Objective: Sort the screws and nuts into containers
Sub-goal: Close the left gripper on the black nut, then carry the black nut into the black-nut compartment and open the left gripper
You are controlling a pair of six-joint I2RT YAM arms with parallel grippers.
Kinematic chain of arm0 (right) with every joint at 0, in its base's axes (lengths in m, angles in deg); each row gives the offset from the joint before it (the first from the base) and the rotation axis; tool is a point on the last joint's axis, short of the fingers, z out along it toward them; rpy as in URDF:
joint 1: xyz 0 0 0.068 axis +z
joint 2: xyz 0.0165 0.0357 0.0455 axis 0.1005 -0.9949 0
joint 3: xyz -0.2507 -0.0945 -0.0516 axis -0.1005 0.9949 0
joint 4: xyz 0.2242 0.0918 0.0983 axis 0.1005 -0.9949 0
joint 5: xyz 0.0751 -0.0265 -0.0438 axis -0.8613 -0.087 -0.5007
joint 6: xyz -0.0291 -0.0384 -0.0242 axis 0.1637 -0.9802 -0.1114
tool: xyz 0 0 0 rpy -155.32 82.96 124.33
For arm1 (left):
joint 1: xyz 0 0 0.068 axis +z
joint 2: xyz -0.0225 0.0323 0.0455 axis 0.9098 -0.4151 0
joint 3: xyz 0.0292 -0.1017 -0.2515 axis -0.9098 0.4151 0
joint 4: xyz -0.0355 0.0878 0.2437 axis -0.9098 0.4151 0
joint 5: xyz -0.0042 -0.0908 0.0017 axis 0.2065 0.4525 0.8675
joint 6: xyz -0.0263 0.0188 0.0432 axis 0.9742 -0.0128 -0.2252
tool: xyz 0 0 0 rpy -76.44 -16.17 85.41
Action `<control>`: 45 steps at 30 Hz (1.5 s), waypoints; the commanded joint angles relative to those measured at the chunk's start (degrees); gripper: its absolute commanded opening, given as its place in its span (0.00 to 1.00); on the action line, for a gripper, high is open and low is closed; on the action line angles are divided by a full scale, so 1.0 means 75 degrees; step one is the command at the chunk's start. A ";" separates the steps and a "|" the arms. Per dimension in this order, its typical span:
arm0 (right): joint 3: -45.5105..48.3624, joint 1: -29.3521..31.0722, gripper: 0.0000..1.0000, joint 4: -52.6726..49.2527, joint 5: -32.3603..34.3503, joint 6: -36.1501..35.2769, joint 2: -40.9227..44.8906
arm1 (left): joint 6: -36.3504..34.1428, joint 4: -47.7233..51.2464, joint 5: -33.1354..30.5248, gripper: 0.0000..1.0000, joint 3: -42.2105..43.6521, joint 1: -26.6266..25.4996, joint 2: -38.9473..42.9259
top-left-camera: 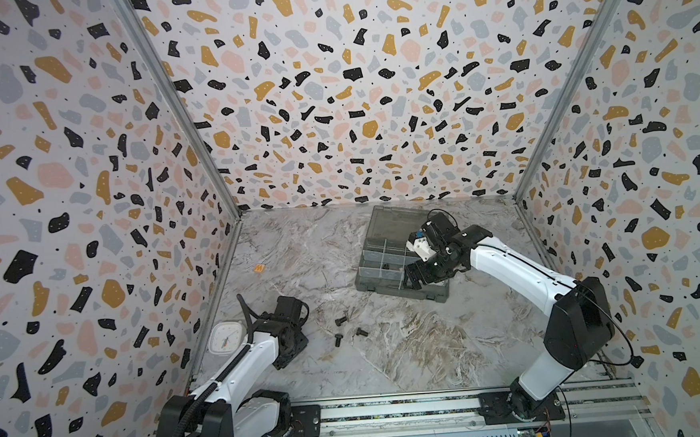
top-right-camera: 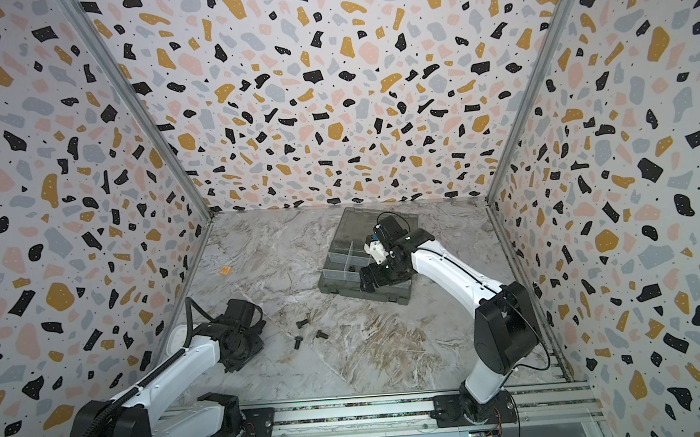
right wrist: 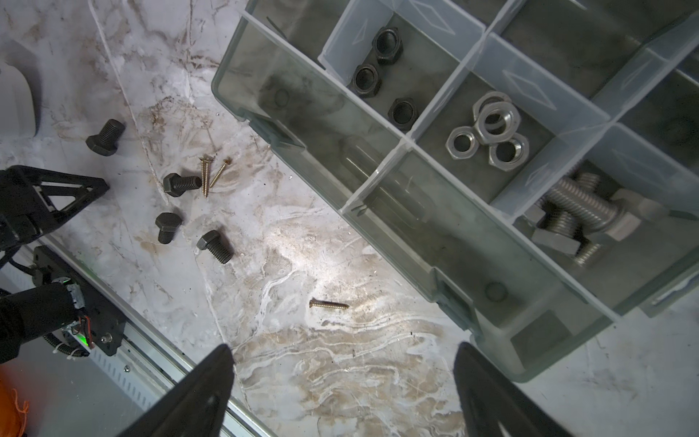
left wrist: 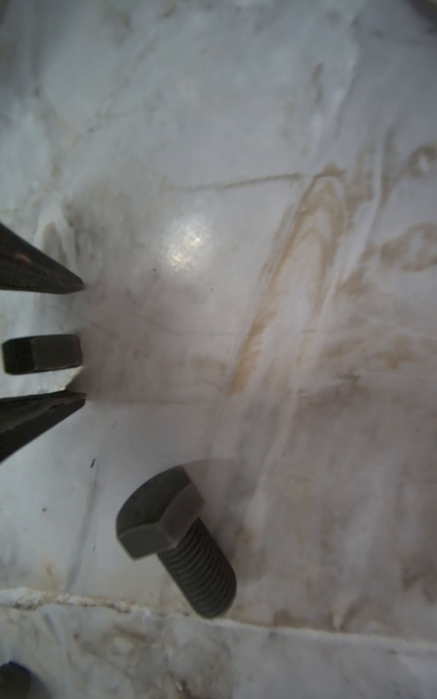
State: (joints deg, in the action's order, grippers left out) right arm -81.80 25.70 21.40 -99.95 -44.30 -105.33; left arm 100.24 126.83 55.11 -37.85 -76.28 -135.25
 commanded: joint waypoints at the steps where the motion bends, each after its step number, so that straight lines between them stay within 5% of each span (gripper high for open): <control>1: 0.0033 -0.0055 0.92 -0.0093 0.0014 -0.0042 0.0282 | -0.0242 -0.0238 0.0239 0.33 0.0034 0.0082 -0.0161; 4: 0.0042 -0.0079 0.92 -0.0112 0.0004 -0.0028 0.0238 | -0.0331 -0.0254 0.0294 0.19 -0.0002 0.0111 -0.0328; 9: -0.0002 -0.0082 0.92 -0.0138 0.0000 -0.0026 0.0198 | -0.0712 -0.0018 0.0383 0.10 -0.0188 0.0107 -0.0474; 25: -0.0260 -0.0289 0.92 -0.0343 0.0178 0.0034 0.0259 | -0.1337 0.0900 0.0627 0.07 -0.2565 0.0001 -0.0964; 45: -0.0430 -0.0902 0.92 -0.0224 0.0456 0.0230 0.0528 | -0.2159 0.0719 0.1158 0.07 -0.9562 -0.2741 -0.6671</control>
State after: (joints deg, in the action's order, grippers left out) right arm -83.09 19.18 20.32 -97.13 -43.50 -102.90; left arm 86.28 131.62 60.99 -104.62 -94.99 -181.79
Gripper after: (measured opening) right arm 0.921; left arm 0.119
